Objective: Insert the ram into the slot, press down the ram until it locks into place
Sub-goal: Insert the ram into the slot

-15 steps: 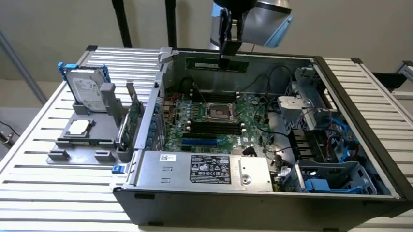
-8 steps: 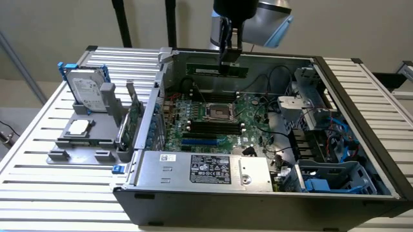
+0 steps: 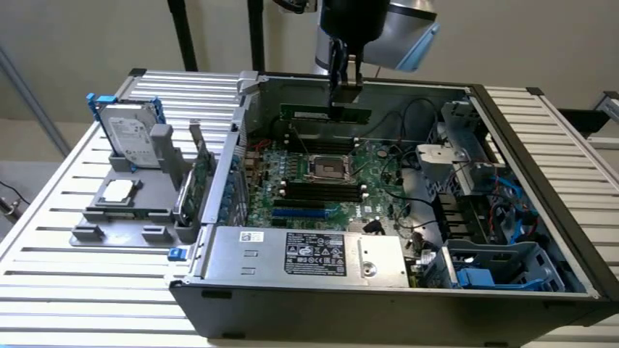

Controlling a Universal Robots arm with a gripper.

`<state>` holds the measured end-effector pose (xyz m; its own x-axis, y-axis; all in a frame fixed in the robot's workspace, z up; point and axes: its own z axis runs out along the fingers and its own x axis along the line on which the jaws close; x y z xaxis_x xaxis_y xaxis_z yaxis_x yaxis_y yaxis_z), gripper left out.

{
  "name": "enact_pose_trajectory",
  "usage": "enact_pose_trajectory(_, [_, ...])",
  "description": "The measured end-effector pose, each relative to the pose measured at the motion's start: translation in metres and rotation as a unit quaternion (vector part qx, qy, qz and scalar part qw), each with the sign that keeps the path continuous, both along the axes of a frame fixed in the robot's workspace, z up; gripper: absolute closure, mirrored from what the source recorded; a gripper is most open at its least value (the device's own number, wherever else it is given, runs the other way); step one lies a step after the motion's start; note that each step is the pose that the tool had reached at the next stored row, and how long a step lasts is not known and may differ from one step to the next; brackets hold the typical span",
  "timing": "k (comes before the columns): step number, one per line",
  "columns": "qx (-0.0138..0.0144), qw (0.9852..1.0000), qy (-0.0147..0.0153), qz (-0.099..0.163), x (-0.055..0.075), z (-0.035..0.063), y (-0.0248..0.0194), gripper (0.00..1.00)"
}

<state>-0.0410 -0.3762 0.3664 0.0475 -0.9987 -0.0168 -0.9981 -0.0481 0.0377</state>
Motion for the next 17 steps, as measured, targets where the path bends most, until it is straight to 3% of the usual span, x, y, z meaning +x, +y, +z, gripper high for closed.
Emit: enact_pose_trajectory(17, [-0.0001,1.0000,0.0000,0.009,0.002,-0.0309,0.0000,0.87])
